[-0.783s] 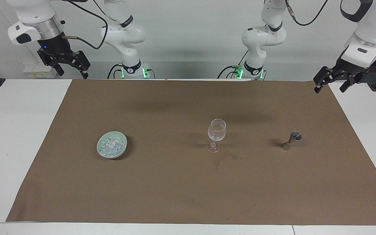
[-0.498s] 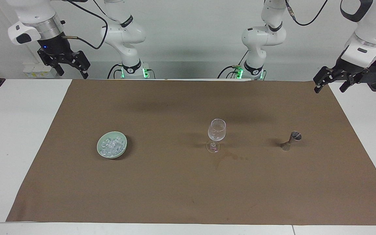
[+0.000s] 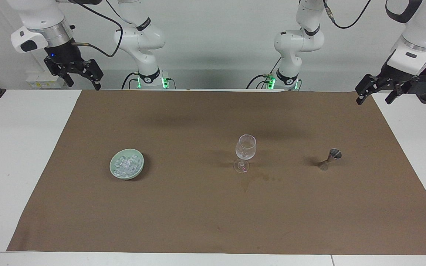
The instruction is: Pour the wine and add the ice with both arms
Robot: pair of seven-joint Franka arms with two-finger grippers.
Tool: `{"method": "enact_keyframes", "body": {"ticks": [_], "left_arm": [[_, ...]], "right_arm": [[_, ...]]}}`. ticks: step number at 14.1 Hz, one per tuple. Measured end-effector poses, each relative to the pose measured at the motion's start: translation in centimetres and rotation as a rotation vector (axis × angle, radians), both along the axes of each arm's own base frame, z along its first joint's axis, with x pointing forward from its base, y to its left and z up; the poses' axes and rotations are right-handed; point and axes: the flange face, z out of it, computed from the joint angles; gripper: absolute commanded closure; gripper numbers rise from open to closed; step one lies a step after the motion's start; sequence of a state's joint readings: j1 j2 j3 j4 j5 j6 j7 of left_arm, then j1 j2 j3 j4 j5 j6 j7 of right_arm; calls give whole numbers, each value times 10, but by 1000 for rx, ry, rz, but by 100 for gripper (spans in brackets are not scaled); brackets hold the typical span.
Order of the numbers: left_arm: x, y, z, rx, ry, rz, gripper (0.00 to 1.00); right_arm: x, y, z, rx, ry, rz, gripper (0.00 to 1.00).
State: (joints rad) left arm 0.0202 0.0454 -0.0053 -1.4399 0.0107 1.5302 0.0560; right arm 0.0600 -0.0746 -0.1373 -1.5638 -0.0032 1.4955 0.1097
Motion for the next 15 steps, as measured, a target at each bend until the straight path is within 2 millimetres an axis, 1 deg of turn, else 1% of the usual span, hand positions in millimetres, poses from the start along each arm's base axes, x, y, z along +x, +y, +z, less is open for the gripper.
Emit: {"method": "enact_keyframes", "body": {"ticks": [3, 7, 9, 13, 14, 15], "left_arm": [[0, 0, 0, 0, 0, -1, 0], [-2, -6, 3, -1, -4, -11, 0], [-2, -5, 4, -1, -6, -10, 0], [-2, -5, 0, -15, 3, -21, 0], [-1, -2, -3, -44, 9, -38, 0], [0, 6, -7, -78, 15, -60, 0]], "right_arm": [[-2, -2, 0, 1, 0, -4, 0], [-2, -1, 0, 1, 1, -1, 0], [-2, -1, 0, 1, 1, -1, 0], [-2, -1, 0, 1, 1, -1, 0], [-2, -1, 0, 1, 1, -1, 0], [-2, -1, 0, 1, 1, -1, 0]]}}
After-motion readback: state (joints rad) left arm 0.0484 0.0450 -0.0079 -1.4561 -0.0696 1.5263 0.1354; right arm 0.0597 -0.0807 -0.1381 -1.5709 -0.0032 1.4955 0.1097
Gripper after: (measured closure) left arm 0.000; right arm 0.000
